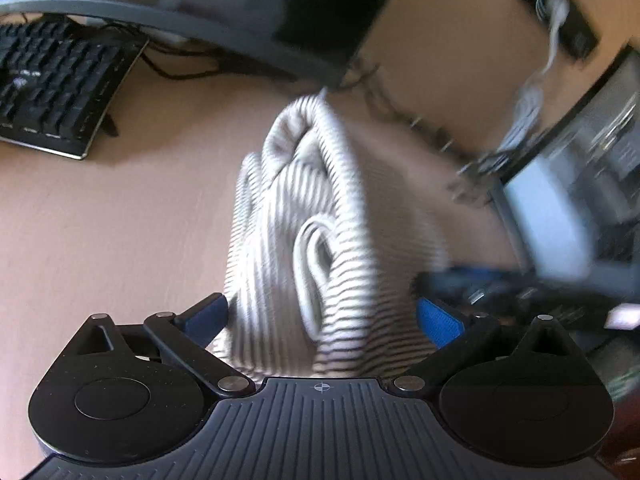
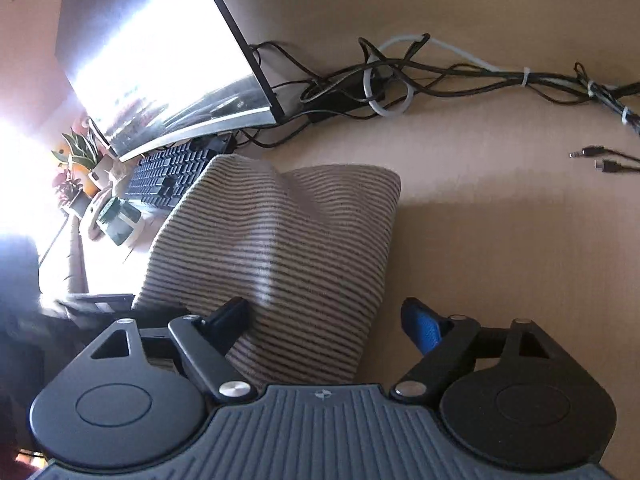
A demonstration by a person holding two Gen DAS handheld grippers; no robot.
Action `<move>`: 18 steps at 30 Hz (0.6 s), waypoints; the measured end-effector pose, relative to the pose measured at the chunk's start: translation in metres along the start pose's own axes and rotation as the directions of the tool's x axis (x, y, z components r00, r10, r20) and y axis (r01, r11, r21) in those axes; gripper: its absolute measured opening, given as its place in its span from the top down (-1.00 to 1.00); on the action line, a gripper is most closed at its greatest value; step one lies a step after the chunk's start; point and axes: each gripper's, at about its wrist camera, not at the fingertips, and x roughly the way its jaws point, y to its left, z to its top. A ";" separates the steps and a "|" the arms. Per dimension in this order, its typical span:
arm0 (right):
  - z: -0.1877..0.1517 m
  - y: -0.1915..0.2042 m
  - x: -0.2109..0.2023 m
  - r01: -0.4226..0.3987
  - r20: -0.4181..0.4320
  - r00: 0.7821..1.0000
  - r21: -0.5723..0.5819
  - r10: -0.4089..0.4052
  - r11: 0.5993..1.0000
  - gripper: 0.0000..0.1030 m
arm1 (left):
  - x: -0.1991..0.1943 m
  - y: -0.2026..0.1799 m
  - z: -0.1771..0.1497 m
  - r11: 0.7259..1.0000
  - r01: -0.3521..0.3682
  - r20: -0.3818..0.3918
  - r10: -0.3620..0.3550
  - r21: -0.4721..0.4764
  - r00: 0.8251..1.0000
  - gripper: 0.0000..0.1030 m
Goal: Fold clothes
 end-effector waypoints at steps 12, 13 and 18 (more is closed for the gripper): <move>0.047 0.064 0.031 0.153 0.084 0.988 -0.335 -0.132 0.930 -0.31 | -0.004 0.000 -0.020 0.998 -0.047 0.019 0.048 -0.042 0.999 -0.96; 0.046 0.063 0.045 0.181 0.067 0.984 -0.363 -0.168 0.914 -0.31 | -0.006 -0.002 -0.021 0.998 -0.060 0.025 0.061 -0.032 0.998 -0.96; 0.043 0.057 0.052 0.195 0.089 0.981 -0.370 -0.174 0.908 -0.37 | -0.010 -0.001 -0.024 0.997 -0.081 0.034 0.081 -0.014 0.996 -0.96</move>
